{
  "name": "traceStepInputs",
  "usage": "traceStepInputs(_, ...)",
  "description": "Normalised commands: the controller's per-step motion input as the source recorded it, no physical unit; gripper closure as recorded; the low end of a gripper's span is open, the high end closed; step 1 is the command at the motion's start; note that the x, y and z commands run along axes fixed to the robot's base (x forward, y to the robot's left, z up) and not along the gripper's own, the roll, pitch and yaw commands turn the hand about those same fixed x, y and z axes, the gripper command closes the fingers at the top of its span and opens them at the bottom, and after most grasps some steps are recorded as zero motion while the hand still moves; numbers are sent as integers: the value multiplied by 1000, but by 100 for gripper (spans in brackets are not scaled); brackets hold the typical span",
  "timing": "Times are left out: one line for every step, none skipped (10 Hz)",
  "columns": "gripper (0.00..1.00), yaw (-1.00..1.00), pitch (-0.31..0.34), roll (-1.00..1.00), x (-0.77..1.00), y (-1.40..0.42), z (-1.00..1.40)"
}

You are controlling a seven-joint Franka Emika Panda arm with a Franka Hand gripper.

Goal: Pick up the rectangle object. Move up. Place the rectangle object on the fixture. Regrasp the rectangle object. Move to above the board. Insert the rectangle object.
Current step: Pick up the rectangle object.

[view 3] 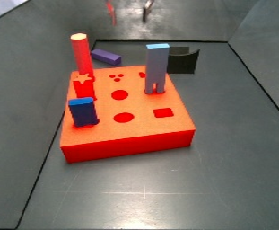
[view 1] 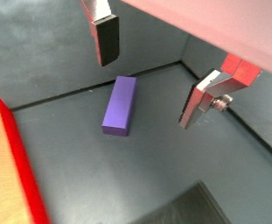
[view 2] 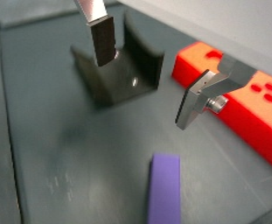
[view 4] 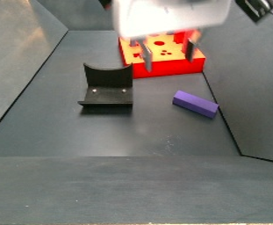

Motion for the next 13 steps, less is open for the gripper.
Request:
traceStepInputs(0, 229, -109, 37, -331, 0, -666)
traceStepInputs(0, 260, -123, 67, -294, 0, -731)
traceStepInputs(0, 349, -67, 87, -137, 31, -809)
traceStepInputs(0, 374, -69, 120, -129, 0, -851)
traceStepInputs(0, 503, -107, 94, -71, 0, -757)
traceStepInputs(0, 537, -114, 113, -89, 0, -794)
traceStepInputs(0, 526, -153, 51, -103, 0, -786)
traceStepInputs(0, 426, -176, 37, -237, -6, -646)
traceStepInputs(0, 291, -169, 0, -274, -129, -326)
traceStepInputs(0, 274, -166, 0, -166, -174, -131)
traceStepInputs(0, 266, -170, 0, -180, -80, -271)
traceStepInputs(0, 214, -151, 0, -140, 0, -306)
traceStepInputs(0, 140, -103, 0, -106, 0, -346)
